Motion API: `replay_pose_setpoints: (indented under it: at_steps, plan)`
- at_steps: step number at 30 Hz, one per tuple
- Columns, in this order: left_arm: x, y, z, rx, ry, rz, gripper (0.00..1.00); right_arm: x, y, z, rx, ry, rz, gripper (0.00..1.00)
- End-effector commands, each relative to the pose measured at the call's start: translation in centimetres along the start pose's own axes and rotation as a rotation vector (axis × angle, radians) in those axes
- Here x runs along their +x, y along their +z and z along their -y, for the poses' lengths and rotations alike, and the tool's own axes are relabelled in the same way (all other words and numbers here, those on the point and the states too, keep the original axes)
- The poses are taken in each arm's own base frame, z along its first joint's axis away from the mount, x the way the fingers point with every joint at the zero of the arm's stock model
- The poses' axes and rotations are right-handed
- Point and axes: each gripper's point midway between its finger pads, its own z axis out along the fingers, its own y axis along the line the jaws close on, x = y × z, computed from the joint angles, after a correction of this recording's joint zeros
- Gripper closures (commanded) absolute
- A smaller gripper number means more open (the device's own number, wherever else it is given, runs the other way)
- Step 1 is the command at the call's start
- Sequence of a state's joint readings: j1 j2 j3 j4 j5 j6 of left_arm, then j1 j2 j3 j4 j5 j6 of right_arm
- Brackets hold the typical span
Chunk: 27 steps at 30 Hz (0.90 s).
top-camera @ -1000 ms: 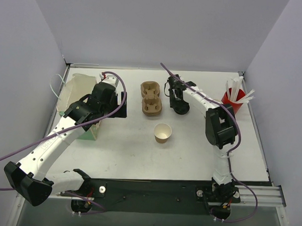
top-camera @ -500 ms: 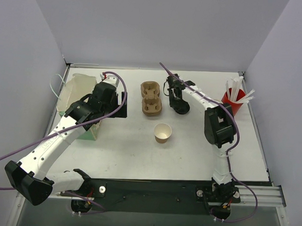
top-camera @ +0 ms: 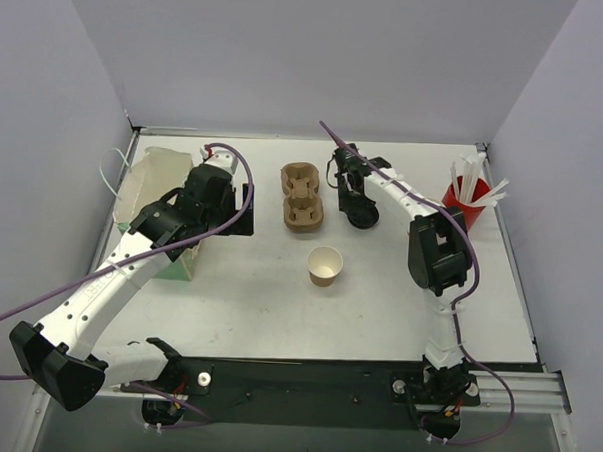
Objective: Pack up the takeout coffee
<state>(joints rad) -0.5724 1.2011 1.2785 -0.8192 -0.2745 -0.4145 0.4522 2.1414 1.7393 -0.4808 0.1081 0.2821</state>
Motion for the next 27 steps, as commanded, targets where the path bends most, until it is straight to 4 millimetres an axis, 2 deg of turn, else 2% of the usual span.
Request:
replay_pose_setpoints:
  at_steps: [1,11,13,15,27]
  plan:
    - [-1.4,-0.6,0.4,0.025,-0.018,0.04,0.06,0.1,0.1,0.8,0.035,-0.006,-0.02,0.81]
    - [-1.5,-0.7,0.2,0.018,-0.015,0.041,0.06,0.8,1.4,0.7,0.029,-0.004,-0.054,0.85]
    - [-1.6,-0.8,0.3,0.019,-0.017,0.044,0.06,0.6,1.2,0.9,0.038,0.003,-0.047,0.92]
    - [-1.5,-0.8,0.2,0.016,-0.018,0.044,0.05,0.4,0.8,1.1,0.047,0.006,-0.036,1.0]
    - [-1.2,-0.6,0.4,0.029,-0.022,0.038,0.06,-1.4,-2.5,2.2,0.067,0.021,0.018,1.0]
